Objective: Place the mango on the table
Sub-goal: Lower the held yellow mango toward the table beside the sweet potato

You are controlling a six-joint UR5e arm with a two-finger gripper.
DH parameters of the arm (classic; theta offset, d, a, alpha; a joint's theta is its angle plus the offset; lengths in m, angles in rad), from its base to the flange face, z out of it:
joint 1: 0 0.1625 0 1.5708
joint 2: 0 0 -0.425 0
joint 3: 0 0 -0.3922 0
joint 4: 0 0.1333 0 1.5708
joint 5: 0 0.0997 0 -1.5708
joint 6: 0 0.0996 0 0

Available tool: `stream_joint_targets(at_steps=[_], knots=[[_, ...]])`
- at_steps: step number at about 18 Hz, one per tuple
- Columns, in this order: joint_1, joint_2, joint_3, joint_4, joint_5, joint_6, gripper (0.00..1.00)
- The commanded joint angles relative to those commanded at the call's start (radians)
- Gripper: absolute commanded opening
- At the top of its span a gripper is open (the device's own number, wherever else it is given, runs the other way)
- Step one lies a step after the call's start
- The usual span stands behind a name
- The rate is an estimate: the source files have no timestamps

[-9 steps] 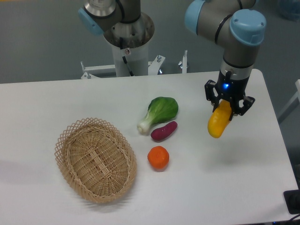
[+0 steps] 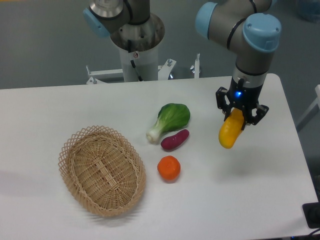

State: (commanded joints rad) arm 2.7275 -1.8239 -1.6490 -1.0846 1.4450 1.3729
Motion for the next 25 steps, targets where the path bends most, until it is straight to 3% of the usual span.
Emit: stream_joint_targets(at_steps=[5,9,12,18,25], knots=[[-0.029,-0.035,0.0,0.063,-0.002,-0.076,0.45],[-0.08,-0.119,0.0,0.231,0.002,-0.153,0.45],[-0.095,-0.192,0.018,0.31,0.003,-0.167,0.45],[-0.1,-0.245,0.017,0.347,0.002,-0.155,0.45],[-0.107,-0.256,-0.038,0.353,0.002,-0.164,0.45]])
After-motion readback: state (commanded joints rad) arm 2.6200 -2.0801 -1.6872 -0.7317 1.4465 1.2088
